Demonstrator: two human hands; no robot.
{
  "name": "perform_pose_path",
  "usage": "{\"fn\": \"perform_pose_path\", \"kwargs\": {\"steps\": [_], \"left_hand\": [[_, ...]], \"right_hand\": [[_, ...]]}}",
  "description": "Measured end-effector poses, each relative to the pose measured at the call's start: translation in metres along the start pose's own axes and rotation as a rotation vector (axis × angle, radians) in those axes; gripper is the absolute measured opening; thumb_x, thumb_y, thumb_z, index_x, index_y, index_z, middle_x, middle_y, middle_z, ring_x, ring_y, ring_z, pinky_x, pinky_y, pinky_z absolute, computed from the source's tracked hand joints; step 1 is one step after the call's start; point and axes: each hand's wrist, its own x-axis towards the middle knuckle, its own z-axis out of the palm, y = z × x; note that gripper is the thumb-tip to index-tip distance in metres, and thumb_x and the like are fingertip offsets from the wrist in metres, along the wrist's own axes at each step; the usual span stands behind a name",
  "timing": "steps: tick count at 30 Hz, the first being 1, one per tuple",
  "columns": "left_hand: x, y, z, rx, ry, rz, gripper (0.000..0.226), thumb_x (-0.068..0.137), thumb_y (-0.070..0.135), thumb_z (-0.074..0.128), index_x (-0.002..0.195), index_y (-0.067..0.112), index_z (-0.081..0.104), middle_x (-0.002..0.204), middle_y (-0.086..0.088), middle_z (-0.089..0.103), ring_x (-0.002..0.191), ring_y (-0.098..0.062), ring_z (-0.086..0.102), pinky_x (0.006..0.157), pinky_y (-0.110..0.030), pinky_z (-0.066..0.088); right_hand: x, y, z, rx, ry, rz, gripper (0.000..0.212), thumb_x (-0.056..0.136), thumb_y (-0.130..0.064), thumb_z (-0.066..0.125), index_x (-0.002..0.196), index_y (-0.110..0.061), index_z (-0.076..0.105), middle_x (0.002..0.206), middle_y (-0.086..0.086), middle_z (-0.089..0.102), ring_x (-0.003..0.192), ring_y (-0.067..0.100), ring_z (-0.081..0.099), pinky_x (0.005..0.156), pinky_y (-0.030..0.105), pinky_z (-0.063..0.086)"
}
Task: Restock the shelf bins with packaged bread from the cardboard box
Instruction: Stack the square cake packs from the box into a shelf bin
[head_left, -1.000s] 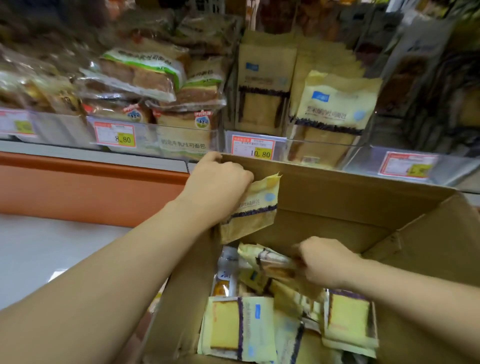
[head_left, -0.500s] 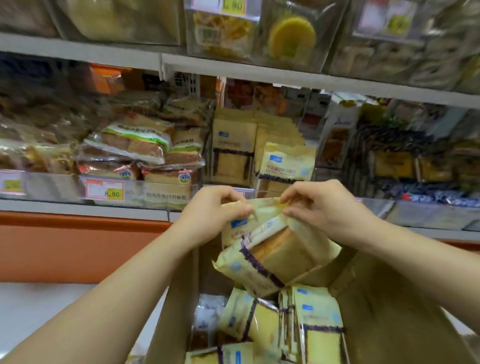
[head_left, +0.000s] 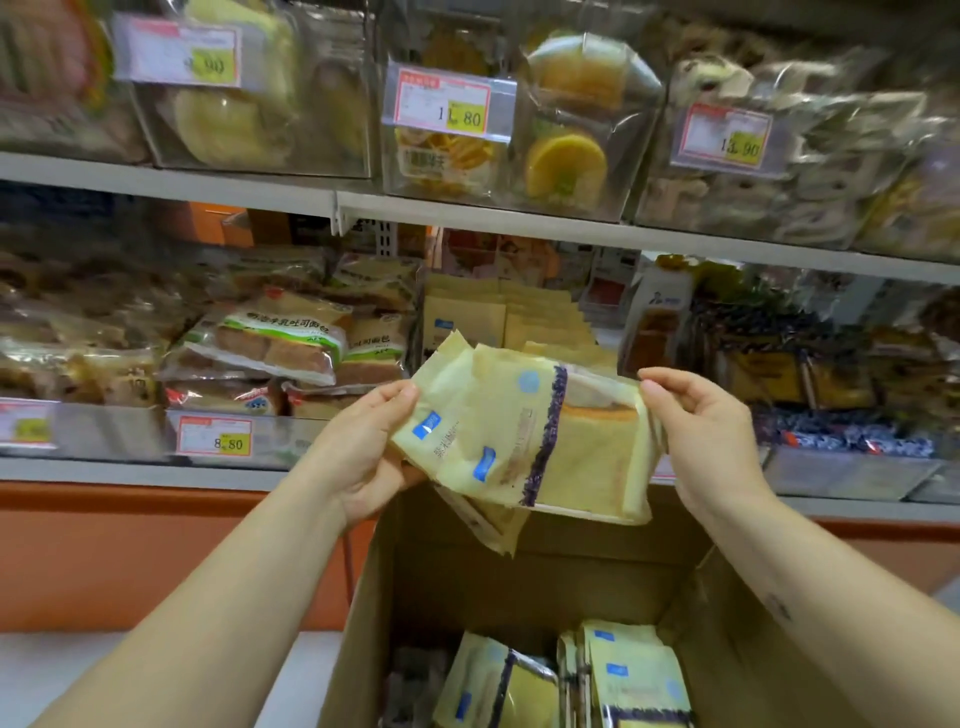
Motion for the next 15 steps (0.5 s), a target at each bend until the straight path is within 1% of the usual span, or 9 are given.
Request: {"fn": "perform_pose_path", "kwargs": {"steps": [2, 3, 4, 6, 8, 10, 13, 15], "left_hand": [[-0.001, -0.003, 0.001, -0.014, 0.003, -0.004, 0.037, 0.099, 0.019, 0.045, 0.134, 0.006, 0.047, 0.120, -0.018, 0.065, 0.114, -0.036, 0.060, 0.092, -0.058, 0.048], [-0.001, -0.004, 0.002, -0.012, 0.014, 0.000, 0.035, 0.099, 0.019, 0.045, 0.132, 0.005, 0.048, 0.118, -0.018, 0.066, 0.113, -0.036, 0.061, 0.096, -0.060, 0.045], [-0.001, -0.004, 0.003, -0.011, 0.016, 0.005, 0.032, 0.100, 0.019, 0.045, 0.129, 0.006, 0.050, 0.116, -0.018, 0.067, 0.110, -0.036, 0.062, 0.096, -0.060, 0.044], [-0.001, -0.005, 0.006, -0.005, 0.020, -0.001, 0.026, 0.099, 0.018, 0.046, 0.122, 0.008, 0.053, 0.115, -0.018, 0.067, 0.106, -0.034, 0.064, 0.091, -0.056, 0.048], [-0.001, -0.006, 0.009, 0.010, -0.004, -0.015, 0.025, 0.098, 0.016, 0.050, 0.121, 0.007, 0.054, 0.115, -0.020, 0.067, 0.107, -0.034, 0.064, 0.091, -0.058, 0.048], [-0.002, -0.007, 0.013, 0.047, -0.034, -0.020, 0.029, 0.096, 0.014, 0.052, 0.124, 0.006, 0.054, 0.115, -0.020, 0.066, 0.106, -0.035, 0.065, 0.091, -0.061, 0.047], [-0.003, -0.007, 0.013, 0.026, -0.039, -0.003, 0.031, 0.097, 0.011, 0.047, 0.127, 0.006, 0.053, 0.113, -0.020, 0.067, 0.102, -0.034, 0.067, 0.088, -0.060, 0.050], [-0.003, -0.006, 0.010, -0.008, -0.038, -0.003, 0.034, 0.098, 0.011, 0.044, 0.130, 0.006, 0.051, 0.116, -0.021, 0.066, 0.105, -0.035, 0.065, 0.090, -0.061, 0.047]], "right_hand": [[0.000, 0.007, 0.010, 0.115, 0.078, 0.168, 0.013, 0.093, -0.014, 0.058, 0.094, -0.023, 0.068, 0.090, -0.001, 0.071, 0.083, 0.013, 0.067, 0.070, 0.031, 0.056], [-0.001, 0.010, 0.016, 0.166, 0.106, 0.245, 0.013, 0.093, -0.013, 0.058, 0.095, -0.020, 0.068, 0.093, 0.003, 0.070, 0.084, 0.016, 0.067, 0.069, 0.032, 0.055], [-0.002, 0.012, 0.021, 0.222, 0.127, 0.321, 0.012, 0.094, -0.011, 0.057, 0.097, -0.017, 0.067, 0.096, 0.006, 0.070, 0.084, 0.018, 0.066, 0.065, 0.032, 0.054], [-0.007, 0.016, 0.031, 0.328, 0.153, 0.462, 0.011, 0.094, -0.009, 0.055, 0.096, -0.015, 0.064, 0.098, 0.009, 0.068, 0.084, 0.020, 0.065, 0.061, 0.030, 0.052], [-0.013, 0.018, 0.039, 0.375, 0.164, 0.567, 0.011, 0.095, -0.009, 0.054, 0.097, -0.016, 0.062, 0.100, 0.010, 0.067, 0.086, 0.023, 0.065, 0.064, 0.033, 0.054], [-0.019, 0.019, 0.047, 0.388, 0.181, 0.635, 0.011, 0.095, -0.009, 0.055, 0.095, -0.017, 0.062, 0.100, 0.010, 0.066, 0.088, 0.025, 0.065, 0.071, 0.038, 0.055], [-0.027, 0.020, 0.056, 0.395, 0.222, 0.702, 0.012, 0.095, -0.010, 0.056, 0.091, -0.019, 0.063, 0.098, 0.010, 0.065, 0.089, 0.027, 0.065, 0.079, 0.044, 0.056], [-0.031, 0.021, 0.059, 0.402, 0.236, 0.731, 0.012, 0.095, -0.009, 0.055, 0.097, -0.018, 0.063, 0.097, 0.010, 0.065, 0.086, 0.027, 0.064, 0.077, 0.043, 0.056]]}}
